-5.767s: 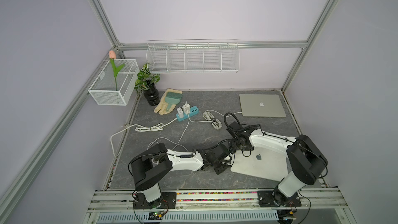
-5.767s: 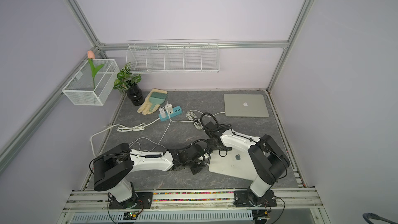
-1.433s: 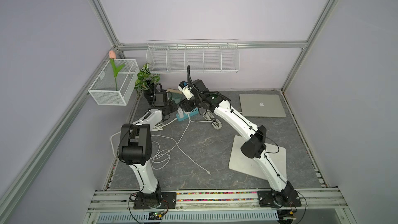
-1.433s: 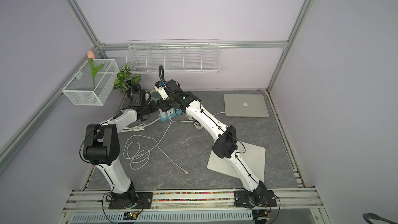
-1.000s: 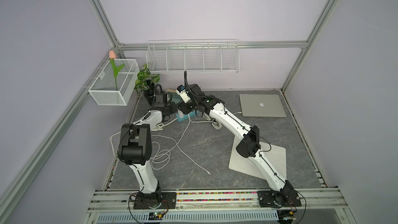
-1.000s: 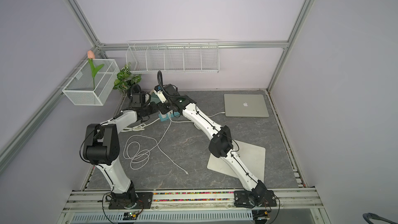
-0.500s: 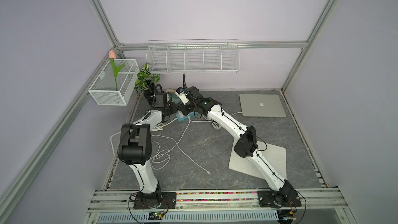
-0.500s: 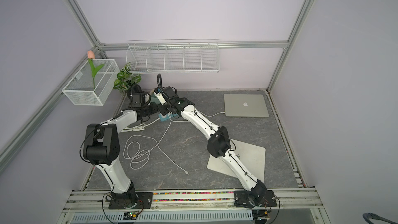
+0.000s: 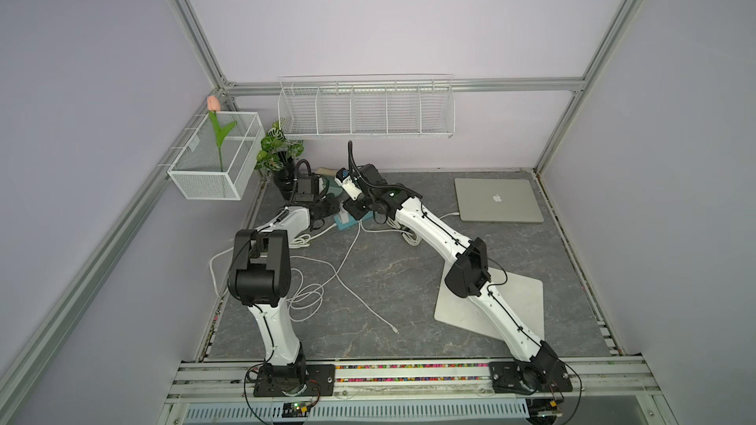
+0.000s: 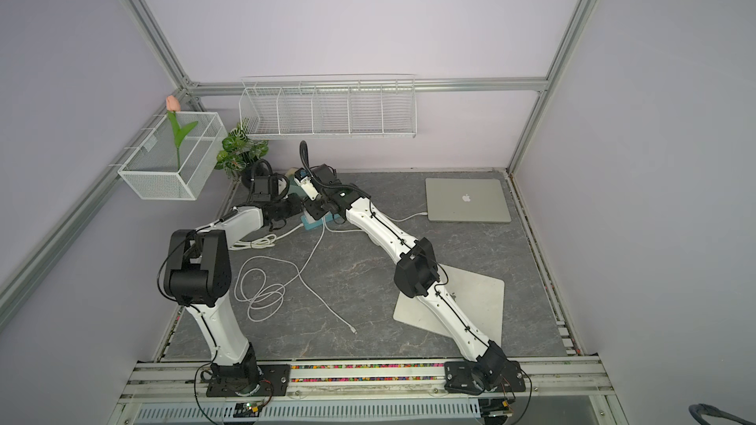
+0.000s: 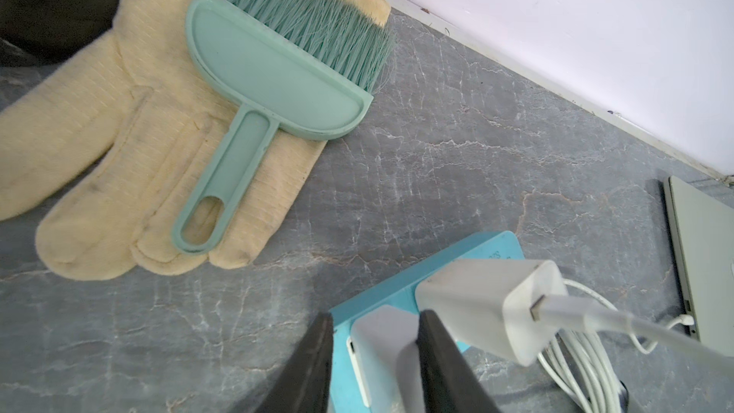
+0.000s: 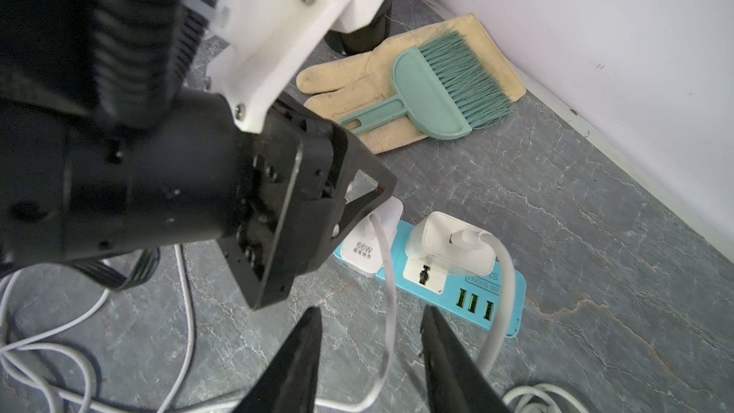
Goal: Unplug the laptop charger
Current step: Remove the plug from the socket.
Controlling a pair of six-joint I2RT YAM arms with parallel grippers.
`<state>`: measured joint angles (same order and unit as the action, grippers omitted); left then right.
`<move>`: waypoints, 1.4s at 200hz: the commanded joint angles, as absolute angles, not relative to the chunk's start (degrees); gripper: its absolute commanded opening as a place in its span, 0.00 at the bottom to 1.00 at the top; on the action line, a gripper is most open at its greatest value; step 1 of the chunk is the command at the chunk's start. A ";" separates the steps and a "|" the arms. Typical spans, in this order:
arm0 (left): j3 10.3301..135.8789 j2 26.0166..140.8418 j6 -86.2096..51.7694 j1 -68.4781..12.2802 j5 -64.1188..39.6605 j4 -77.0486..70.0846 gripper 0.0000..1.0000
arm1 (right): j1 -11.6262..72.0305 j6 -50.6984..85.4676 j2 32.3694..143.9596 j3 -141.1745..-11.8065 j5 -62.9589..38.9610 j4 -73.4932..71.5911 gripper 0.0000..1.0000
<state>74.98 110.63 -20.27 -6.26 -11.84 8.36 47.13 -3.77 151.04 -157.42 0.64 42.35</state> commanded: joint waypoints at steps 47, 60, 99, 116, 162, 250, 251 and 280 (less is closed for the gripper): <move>75.28 112.80 -18.90 -6.02 -11.80 11.23 0.37 | 47.14 -7.74 154.28 -158.11 1.12 42.28 0.43; 75.42 113.10 -18.86 -5.99 -11.82 11.47 0.37 | 47.20 -7.65 154.66 -158.12 0.89 42.28 0.43; 75.70 113.40 -18.53 -5.98 -11.72 11.94 0.36 | 47.34 -8.36 154.69 -158.07 0.79 42.74 0.36; 76.25 113.80 -18.65 -5.99 -11.53 12.49 0.36 | 47.34 -8.11 154.69 -158.12 0.70 42.25 0.29; 75.72 114.26 -18.72 -6.12 -11.72 13.37 0.35 | 47.59 -7.56 153.91 -158.12 0.00 41.36 0.14; 74.53 114.93 -18.69 -6.68 -11.39 14.94 0.34 | 48.37 -6.28 150.24 -158.12 2.22 40.05 0.07; 74.49 114.95 -18.66 -6.68 -11.41 14.90 0.34 | 48.40 -6.21 150.22 -158.12 2.25 39.98 0.07; 74.57 114.97 -18.06 -7.49 -10.69 15.42 0.32 | 48.68 -4.79 149.10 -158.12 1.55 39.32 0.07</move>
<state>76.29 112.20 -19.46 -6.46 -11.70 8.23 48.12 -5.98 153.69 -157.62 1.80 40.80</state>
